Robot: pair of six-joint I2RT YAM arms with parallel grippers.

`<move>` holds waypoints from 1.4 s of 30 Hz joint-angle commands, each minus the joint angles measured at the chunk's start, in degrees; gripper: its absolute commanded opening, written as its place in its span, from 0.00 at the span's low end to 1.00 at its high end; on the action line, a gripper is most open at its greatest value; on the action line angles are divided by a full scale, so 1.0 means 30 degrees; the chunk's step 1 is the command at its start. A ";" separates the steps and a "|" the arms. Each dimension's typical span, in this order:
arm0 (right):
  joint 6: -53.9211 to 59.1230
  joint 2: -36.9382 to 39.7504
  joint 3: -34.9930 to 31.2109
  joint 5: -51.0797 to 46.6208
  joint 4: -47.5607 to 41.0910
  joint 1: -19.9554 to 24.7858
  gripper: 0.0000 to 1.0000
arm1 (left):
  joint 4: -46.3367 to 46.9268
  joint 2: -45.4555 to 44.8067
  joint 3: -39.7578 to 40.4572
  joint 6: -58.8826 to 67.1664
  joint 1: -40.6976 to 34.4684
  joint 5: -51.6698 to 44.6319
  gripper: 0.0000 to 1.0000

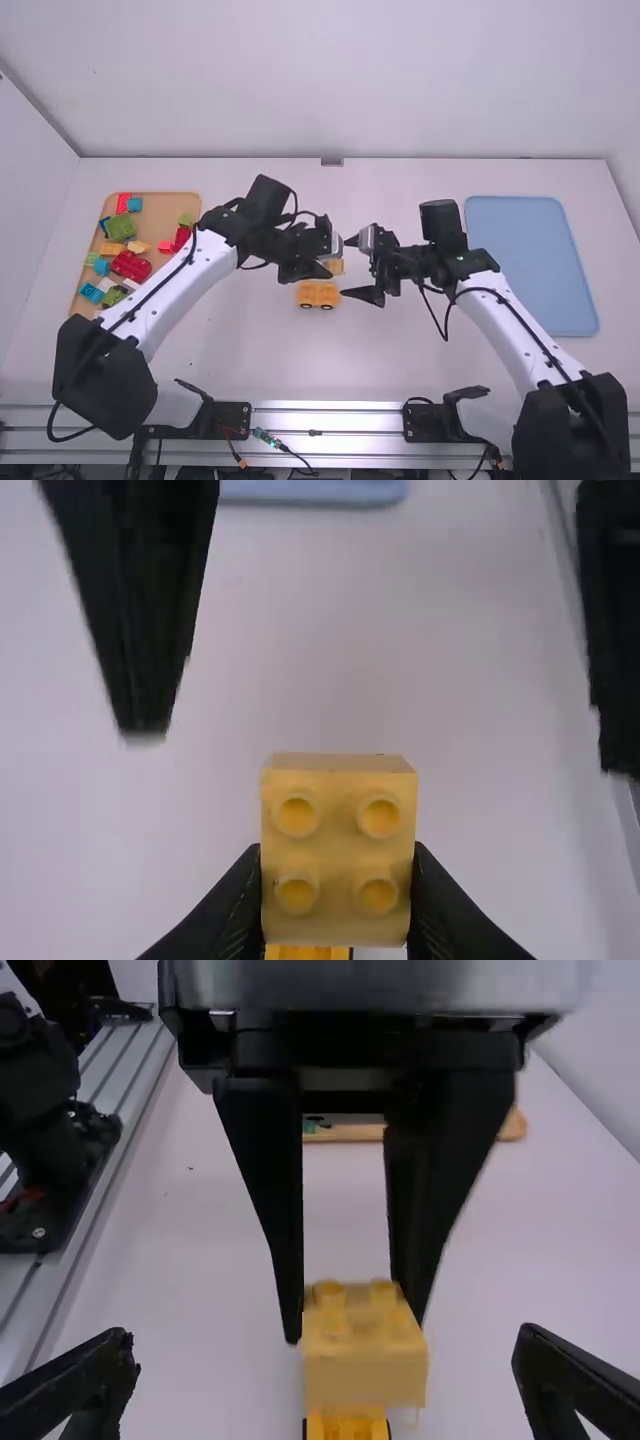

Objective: Assemble lego blocks to make yellow taxi

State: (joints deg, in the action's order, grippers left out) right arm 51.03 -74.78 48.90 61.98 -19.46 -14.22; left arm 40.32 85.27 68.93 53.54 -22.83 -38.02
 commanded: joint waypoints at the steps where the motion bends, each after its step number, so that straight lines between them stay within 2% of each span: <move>1: -0.0080 0.0016 0.0466 0.0233 -0.0204 0.0692 0.99 | 0.0226 0.0067 -0.0226 -0.0823 0.0554 0.2142 0.16; 6: -0.2463 0.0016 0.0459 -0.2295 -0.0029 0.1574 0.99 | 0.0474 0.0067 -0.0321 -0.2229 0.1596 0.4036 0.16; 9: -0.3242 0.0016 0.0459 -0.3512 -0.0007 0.1778 0.99 | 0.0444 0.0075 -0.0845 -0.1982 0.2382 0.4065 0.19; 15: -0.3220 0.0016 0.0444 -0.3614 -0.0182 0.2266 0.99 | -0.0342 0.0075 -0.4131 0.1239 0.5187 0.4044 0.18; 20: -0.3228 0.0016 0.0444 -0.3636 -0.0160 0.2193 0.99 | -0.1668 0.0075 -0.6295 0.3388 0.6258 0.4058 0.15; 30: -0.3002 0.0009 0.0444 -0.4313 -0.0255 0.1865 0.99 | -0.3293 0.0213 -0.8007 0.5086 0.6113 0.5049 0.28; 31: -0.3016 0.0009 0.0437 -0.4452 -0.0270 0.1872 0.99 | -0.3643 0.0432 -0.7978 0.5093 0.6113 0.4962 0.33; 37: -0.3009 0.0009 0.0444 -0.4619 -0.0255 0.1865 0.99 | -0.2776 0.2872 -0.6331 0.4233 0.5836 0.5056 0.34; 38: -0.3009 0.0009 0.0444 -0.4626 -0.0255 0.1865 0.99 | -0.2696 0.2974 -0.6244 0.4248 0.5799 0.5056 0.34; 40: -0.3016 0.0009 0.0437 -0.4619 -0.0262 0.1872 0.99 | -0.1020 0.4431 -0.4779 0.5348 0.5355 0.5391 0.25; 42: -0.3009 0.0009 0.0444 -0.4634 -0.0277 0.1887 0.99 | -0.0495 0.4963 -0.4146 0.5362 0.5209 0.5515 0.24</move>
State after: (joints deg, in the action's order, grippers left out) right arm 41.98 -74.78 48.90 47.79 -20.14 -8.62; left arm 37.98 98.94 54.17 68.16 -6.37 -21.76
